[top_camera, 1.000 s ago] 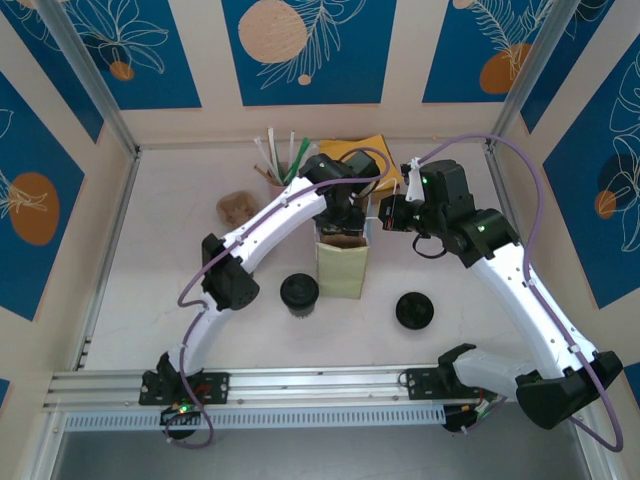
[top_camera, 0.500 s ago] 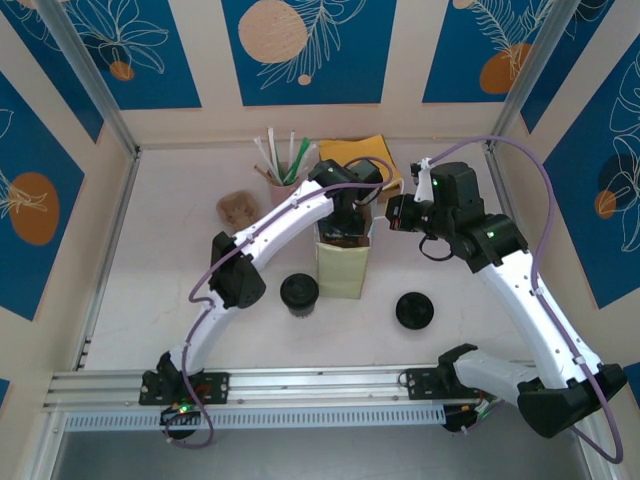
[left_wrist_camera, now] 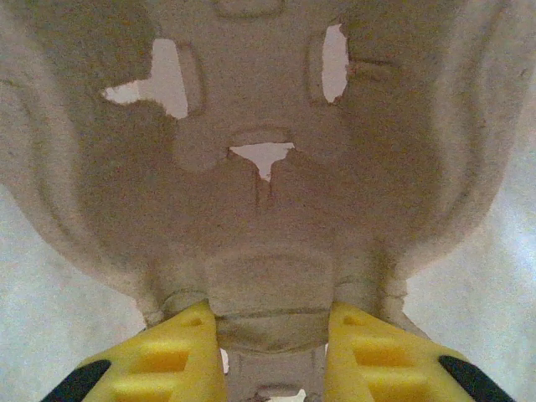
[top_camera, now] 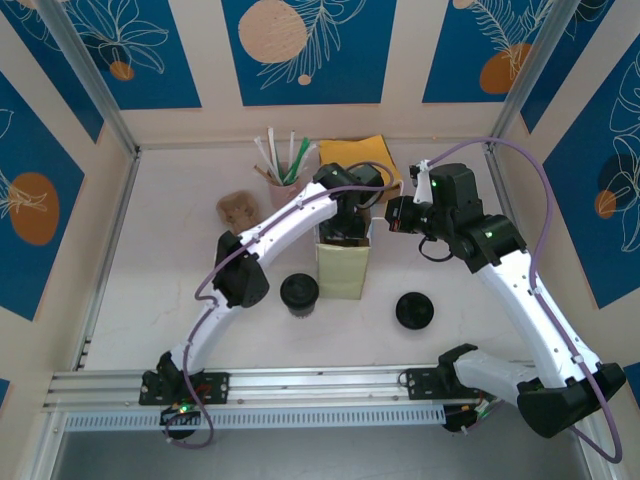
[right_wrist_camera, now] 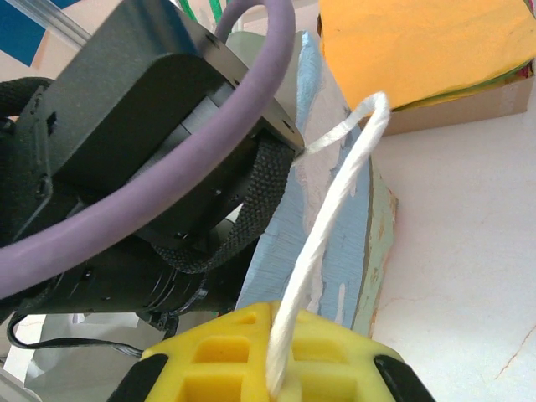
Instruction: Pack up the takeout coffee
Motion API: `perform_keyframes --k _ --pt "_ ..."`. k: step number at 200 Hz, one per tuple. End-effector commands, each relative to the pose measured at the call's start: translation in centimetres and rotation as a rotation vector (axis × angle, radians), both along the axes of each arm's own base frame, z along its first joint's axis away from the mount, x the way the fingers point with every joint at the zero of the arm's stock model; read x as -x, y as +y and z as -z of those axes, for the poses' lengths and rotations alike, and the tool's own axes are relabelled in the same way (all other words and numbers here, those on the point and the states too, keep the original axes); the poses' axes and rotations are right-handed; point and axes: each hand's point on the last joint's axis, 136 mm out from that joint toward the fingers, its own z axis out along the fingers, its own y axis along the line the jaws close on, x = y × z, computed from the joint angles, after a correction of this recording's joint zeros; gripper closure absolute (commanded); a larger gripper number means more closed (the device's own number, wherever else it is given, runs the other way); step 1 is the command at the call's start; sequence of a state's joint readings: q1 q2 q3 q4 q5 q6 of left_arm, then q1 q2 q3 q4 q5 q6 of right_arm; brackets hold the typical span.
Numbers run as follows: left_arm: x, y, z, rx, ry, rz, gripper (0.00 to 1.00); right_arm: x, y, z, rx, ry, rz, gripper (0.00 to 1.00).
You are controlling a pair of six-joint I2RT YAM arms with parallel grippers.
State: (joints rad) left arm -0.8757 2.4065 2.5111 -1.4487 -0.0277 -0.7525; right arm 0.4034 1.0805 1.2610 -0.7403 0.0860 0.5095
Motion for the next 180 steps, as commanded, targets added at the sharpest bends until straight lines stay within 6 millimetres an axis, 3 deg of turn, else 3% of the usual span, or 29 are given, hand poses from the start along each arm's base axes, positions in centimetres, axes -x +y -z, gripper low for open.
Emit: perform_keyframes --k 1,92,127,180 --pt "0.8 0.2 0.8 -0.037 0.025 -0.002 0.73 0.4 -0.3 -0.5 -0.016 -0.016 0.003 0.97" --pt "0.7 0.1 1.6 -0.047 0.040 -0.009 0.73 0.7 -0.5 -0.3 -0.018 -0.011 0.006 0.96" --pt "0.6 -0.2 0.8 -0.017 0.027 -0.018 0.47 0.6 -0.6 -0.3 -0.021 -0.010 0.009 0.93" --pt "0.5 -0.2 -0.2 0.003 0.008 -0.026 0.44 0.6 -0.5 -0.2 -0.024 -0.008 0.006 0.93"
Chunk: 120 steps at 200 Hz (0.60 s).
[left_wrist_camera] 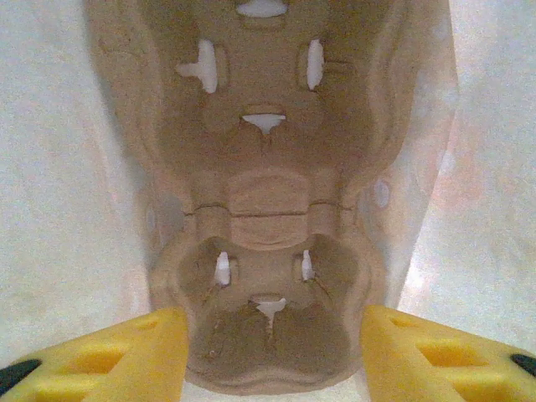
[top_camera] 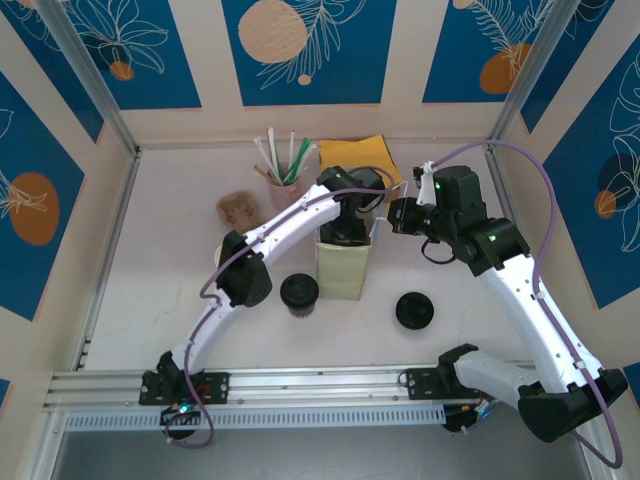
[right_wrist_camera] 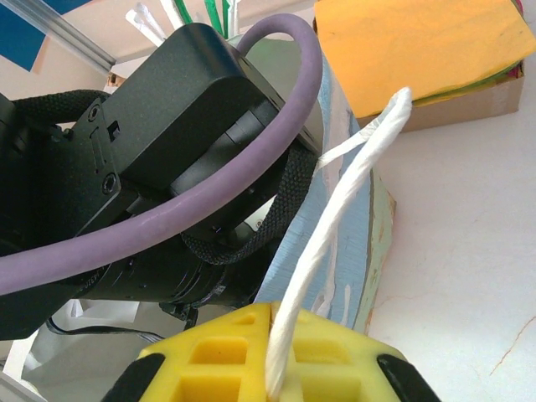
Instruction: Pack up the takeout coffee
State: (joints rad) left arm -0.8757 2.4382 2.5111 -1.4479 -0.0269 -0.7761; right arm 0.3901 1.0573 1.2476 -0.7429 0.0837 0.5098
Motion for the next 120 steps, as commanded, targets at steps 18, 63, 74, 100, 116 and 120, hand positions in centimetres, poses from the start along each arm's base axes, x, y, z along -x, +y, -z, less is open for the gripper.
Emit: perform_keyframes --k 18,63,74,100,116,120 --pt "0.5 -0.1 -1.8 0.023 -0.014 -0.003 0.44 0.3 0.1 -0.2 -0.021 -0.004 -0.005 0.93" --pt "0.4 -0.2 -3.5 0.058 -0.046 -0.017 0.43 0.4 0.1 -0.1 -0.020 0.002 -0.006 0.93" --pt "0.2 -0.3 -4.1 0.074 -0.057 -0.023 0.43 0.4 0.1 0.0 -0.020 0.004 -0.007 0.93" --pt "0.1 -0.6 -5.8 0.125 -0.086 -0.040 0.43 0.4 0.2 0.2 -0.025 0.007 -0.013 0.93" --pt "-0.1 -0.6 -7.0 0.149 -0.109 -0.050 0.43 0.5 0.4 0.2 -0.027 0.009 -0.017 0.93" --pt "-0.1 -0.6 -7.3 0.154 -0.115 -0.053 0.43 0.5 0.4 0.3 -0.026 0.010 -0.017 0.93"
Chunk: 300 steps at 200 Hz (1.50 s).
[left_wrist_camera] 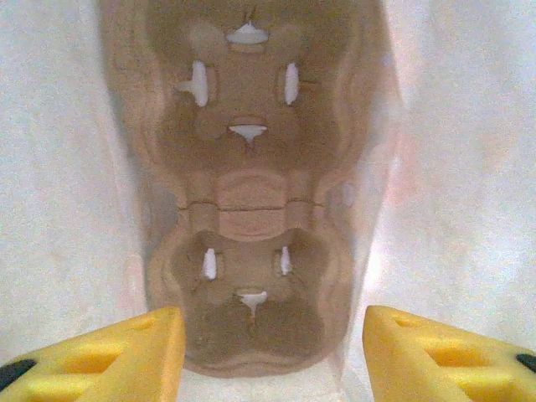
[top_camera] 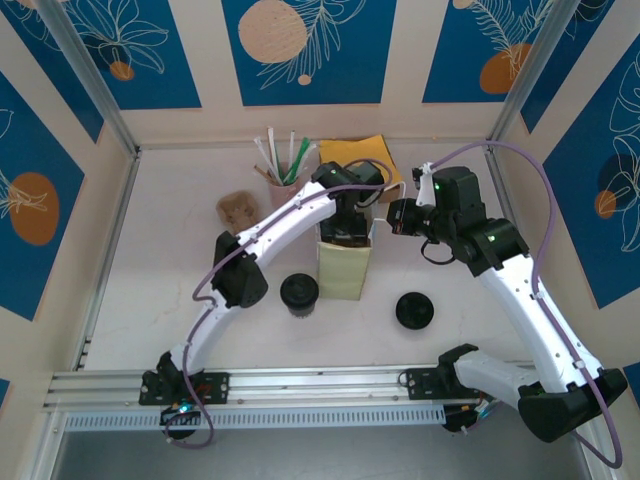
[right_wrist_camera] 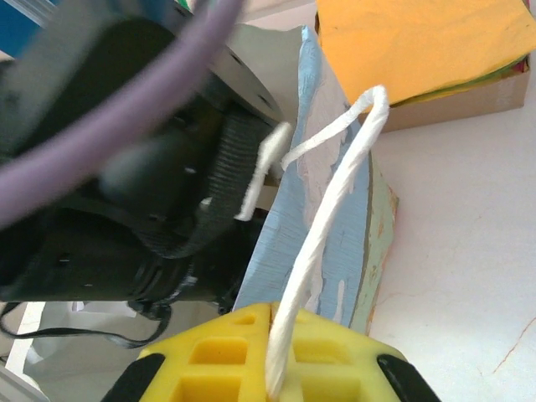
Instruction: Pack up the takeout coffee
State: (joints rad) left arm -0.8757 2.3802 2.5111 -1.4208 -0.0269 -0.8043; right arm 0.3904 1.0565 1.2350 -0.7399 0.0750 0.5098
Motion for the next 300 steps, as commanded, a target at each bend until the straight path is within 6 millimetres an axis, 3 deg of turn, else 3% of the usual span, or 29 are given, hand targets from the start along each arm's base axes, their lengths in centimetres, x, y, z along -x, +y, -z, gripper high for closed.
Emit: perform_keyframes --k 1,119,164,300 --pt "0.3 -0.2 -4.5 0.087 -0.065 -0.024 0.43 0.4 0.2 -0.2 -0.025 -0.001 -0.009 0.93" --pt "-0.3 0.3 -14.7 0.289 -0.290 -0.032 0.43 0.3 0.4 0.4 -0.018 0.011 -0.012 0.93" --pt "-0.1 1.3 -17.5 0.312 -0.365 -0.016 0.43 0.3 0.4 0.5 -0.016 0.015 -0.013 0.93" --pt "1.6 1.0 -15.9 0.278 -0.290 0.015 0.44 -0.1 0.6 0.2 -0.011 0.013 -0.009 0.93"
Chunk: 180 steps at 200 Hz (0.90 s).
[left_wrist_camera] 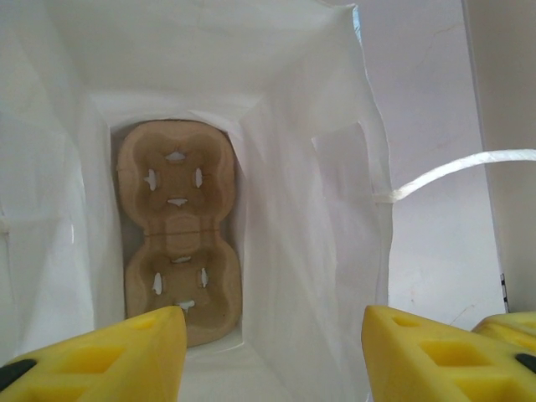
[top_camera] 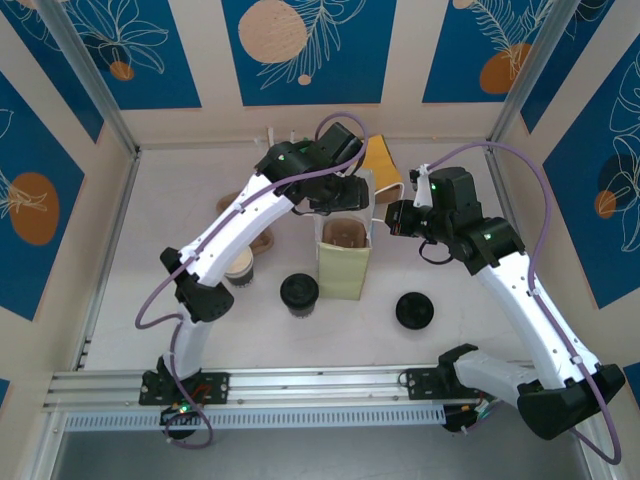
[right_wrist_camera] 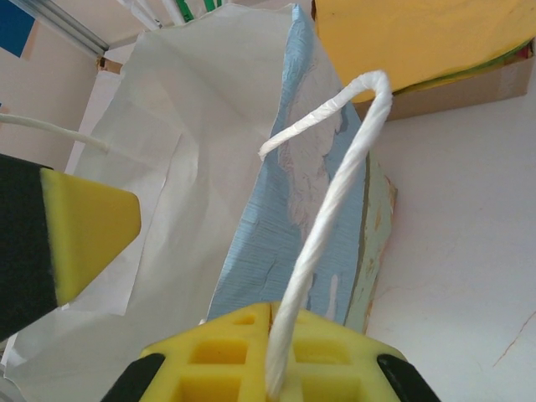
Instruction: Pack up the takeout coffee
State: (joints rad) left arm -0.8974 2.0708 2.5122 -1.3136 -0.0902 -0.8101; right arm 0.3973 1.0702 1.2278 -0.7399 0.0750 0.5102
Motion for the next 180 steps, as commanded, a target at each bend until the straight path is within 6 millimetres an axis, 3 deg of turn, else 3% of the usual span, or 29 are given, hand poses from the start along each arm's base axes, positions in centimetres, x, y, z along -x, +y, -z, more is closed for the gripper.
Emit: perform_keyframes --k 1,180 --pt "0.98 0.22 -0.16 -0.014 0.015 0.024 0.44 -0.02 0.33 -0.48 -0.019 -0.006 -0.002 0.93" --pt "0.83 0.33 -0.61 -0.010 -0.004 0.023 0.43 -0.22 0.36 -0.35 -0.014 -0.004 0.005 0.92"
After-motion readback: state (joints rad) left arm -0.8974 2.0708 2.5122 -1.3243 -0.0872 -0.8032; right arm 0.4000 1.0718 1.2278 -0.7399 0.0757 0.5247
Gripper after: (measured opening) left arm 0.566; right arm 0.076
